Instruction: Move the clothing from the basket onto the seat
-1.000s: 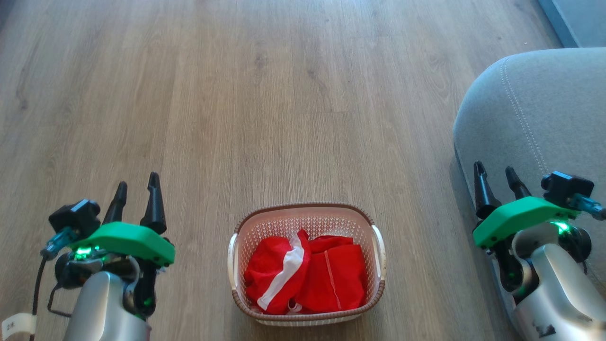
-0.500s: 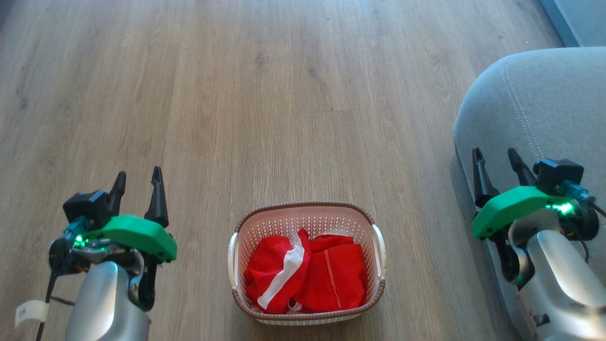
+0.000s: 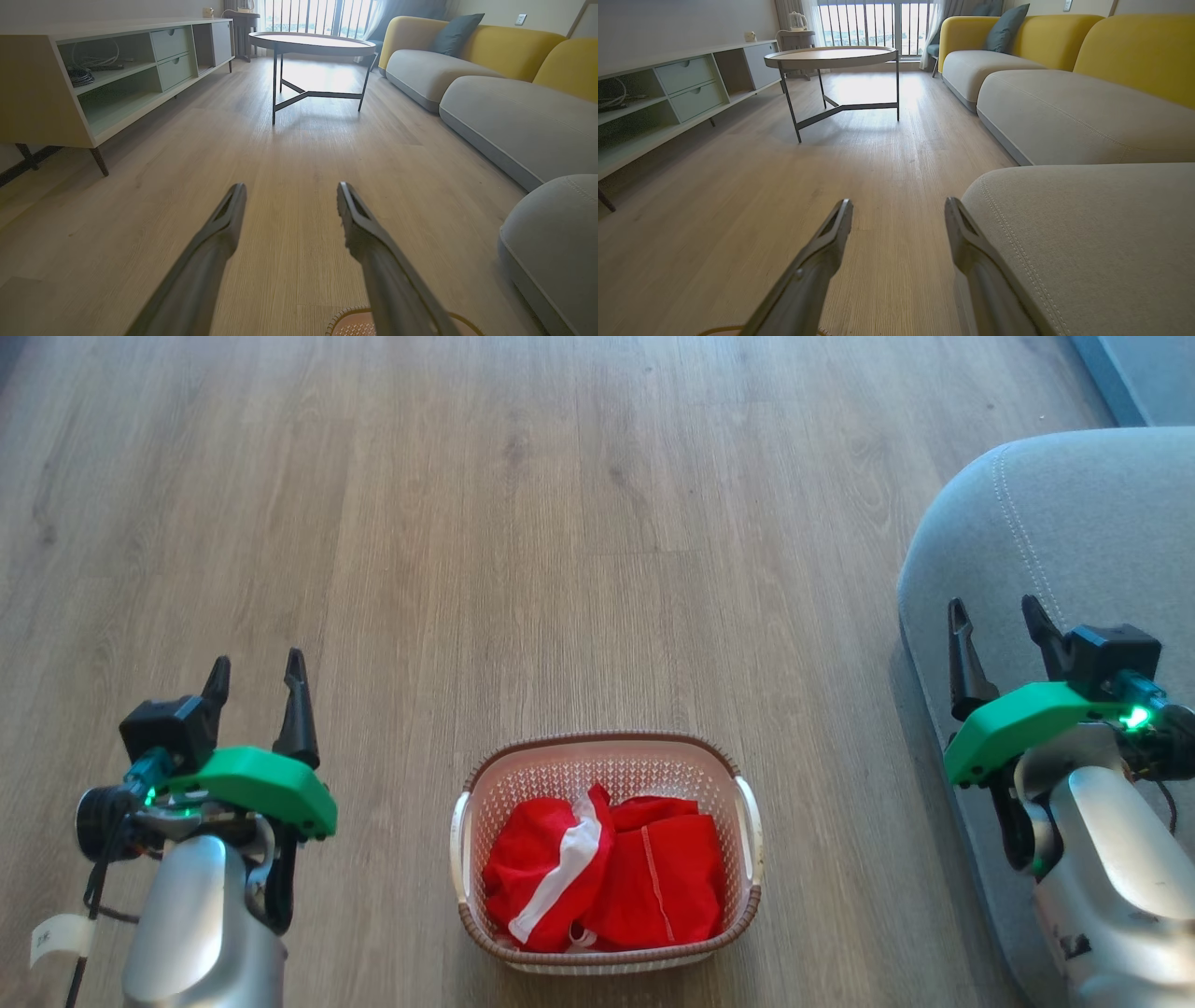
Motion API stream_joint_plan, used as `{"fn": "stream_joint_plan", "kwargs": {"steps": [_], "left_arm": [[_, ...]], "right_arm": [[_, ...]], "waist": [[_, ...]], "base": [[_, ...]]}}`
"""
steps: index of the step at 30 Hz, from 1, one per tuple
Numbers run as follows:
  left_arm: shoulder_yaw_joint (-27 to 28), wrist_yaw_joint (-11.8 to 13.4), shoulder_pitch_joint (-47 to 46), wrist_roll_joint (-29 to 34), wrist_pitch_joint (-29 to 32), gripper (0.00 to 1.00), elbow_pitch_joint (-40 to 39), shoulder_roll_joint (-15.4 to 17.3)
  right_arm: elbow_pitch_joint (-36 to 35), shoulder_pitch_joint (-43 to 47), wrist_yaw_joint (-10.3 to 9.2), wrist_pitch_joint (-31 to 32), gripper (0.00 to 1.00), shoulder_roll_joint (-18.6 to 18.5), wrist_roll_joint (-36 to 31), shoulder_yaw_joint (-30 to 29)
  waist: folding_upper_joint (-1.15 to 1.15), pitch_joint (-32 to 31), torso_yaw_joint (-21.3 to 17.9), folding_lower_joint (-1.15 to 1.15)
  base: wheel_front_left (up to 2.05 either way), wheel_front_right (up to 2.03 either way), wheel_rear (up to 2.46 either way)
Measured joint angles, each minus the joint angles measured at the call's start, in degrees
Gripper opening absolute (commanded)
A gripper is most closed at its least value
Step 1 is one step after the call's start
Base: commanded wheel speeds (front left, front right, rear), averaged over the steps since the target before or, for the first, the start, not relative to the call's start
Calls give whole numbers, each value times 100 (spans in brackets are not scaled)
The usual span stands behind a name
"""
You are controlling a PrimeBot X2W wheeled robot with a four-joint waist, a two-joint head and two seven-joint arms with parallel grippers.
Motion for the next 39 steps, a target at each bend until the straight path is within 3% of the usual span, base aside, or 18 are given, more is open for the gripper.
{"fn": "stream_joint_plan", "kwargs": {"steps": [26, 39], "left_arm": [[71, -3, -6, 8, -1, 100, -36, -26], [-387, 9, -83, -371, -1, 100, -253, -35]], "right_arm": [[-104, -1, 0, 0, 100, 1, 15, 27], [-534, -393, 0, -1, 100, 1, -47, -60]], "waist": [[0, 49, -25, 0], [0, 747, -26, 0]], "base": [[0, 0, 0], [0, 0, 0]]}}
